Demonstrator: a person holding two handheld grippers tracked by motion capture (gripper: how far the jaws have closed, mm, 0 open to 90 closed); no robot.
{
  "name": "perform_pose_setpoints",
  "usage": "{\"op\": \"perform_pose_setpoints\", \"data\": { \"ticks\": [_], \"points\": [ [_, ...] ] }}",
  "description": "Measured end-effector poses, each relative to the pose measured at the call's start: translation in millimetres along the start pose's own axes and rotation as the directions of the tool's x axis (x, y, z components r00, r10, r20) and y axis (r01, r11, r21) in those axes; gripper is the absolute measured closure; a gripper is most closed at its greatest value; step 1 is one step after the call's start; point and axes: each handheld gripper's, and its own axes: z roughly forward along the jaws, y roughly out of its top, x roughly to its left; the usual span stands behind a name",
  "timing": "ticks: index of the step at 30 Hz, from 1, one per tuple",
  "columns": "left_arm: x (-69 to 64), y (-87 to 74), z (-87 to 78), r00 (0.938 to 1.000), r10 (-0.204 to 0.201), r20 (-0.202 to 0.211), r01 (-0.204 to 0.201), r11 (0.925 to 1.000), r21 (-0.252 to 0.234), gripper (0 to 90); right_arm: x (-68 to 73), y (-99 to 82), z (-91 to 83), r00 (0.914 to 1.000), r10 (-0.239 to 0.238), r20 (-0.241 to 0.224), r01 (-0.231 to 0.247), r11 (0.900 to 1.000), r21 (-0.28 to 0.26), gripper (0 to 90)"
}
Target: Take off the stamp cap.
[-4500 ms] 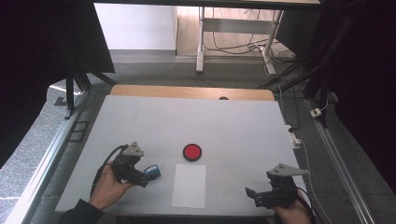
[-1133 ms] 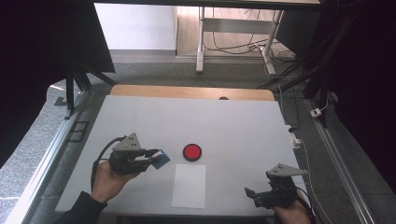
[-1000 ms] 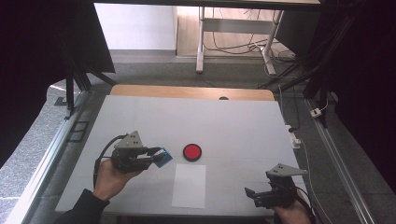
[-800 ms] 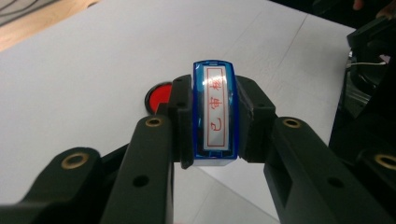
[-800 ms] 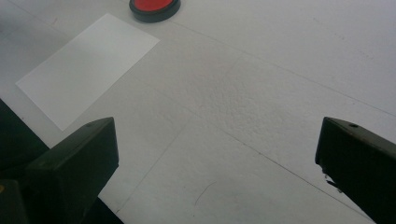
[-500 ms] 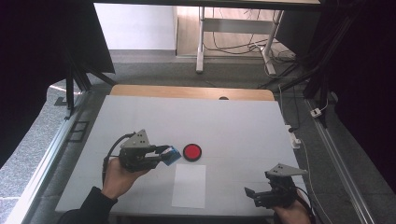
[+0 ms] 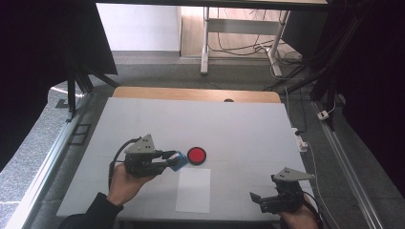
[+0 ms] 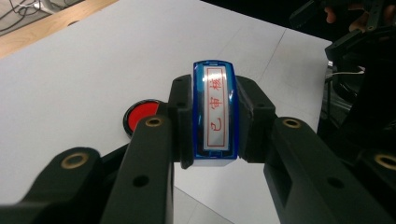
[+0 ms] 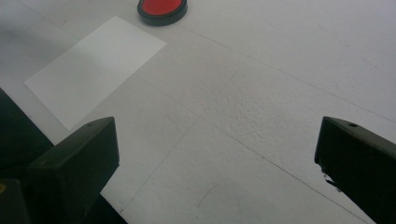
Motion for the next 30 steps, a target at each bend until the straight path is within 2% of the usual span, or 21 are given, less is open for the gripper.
{"op": "perform_pose_setpoints", "data": {
  "ticks": [4, 8, 16, 24, 25, 30],
  "points": [
    [0.2, -0.9, 0.2, 0.9993, -0.03, 0.02, 0.03, 0.9995, 0.008, 70.3, 1.9, 0.5, -1.5, 0.9998, -0.019, -0.007, 0.018, 0.9997, -0.017, 0.0],
    [1.4, -2.7, -1.2, 0.999, -0.037, 0.026, 0.037, 0.9993, 0.005, 70.2, 4.5, 3.5, -3.6, 0.9993, -0.037, -0.009, 0.037, 0.9987, -0.035, 0.0],
    [2.9, -5.1, 2.4, 0.9983, -0.032, 0.048, 0.031, 0.9995, 0.009, 70.2, 12.3, 11.1, -1.9, 0.9968, -0.066, -0.044, 0.063, 0.9963, -0.059, 0.0],
    [3.3, -6.6, 4.5, 0.9976, -0.008, 0.069, 0.007, 0.9998, 0.017, 70.2, 22.4, 22.5, 3.1, 0.9886, -0.118, -0.094, 0.108, 0.9889, -0.102, 0.0],
    [3.5, -6.7, 4.3, 0.9975, -0.006, 0.07, 0.005, 0.9998, 0.017, 70.2, 23.8, 25.4, 4.3, 0.9857, -0.126, -0.112, 0.114, 0.9879, -0.105, 0.0],
    [4.4, -7.2, 2.9, 0.9973, -0.008, 0.073, 0.007, 0.9999, 0.011, 70.2, 24.6, 30.2, 7.4, 0.9795, -0.152, -0.132, 0.139, 0.9844, -0.109, 0.0]
  ]
}}
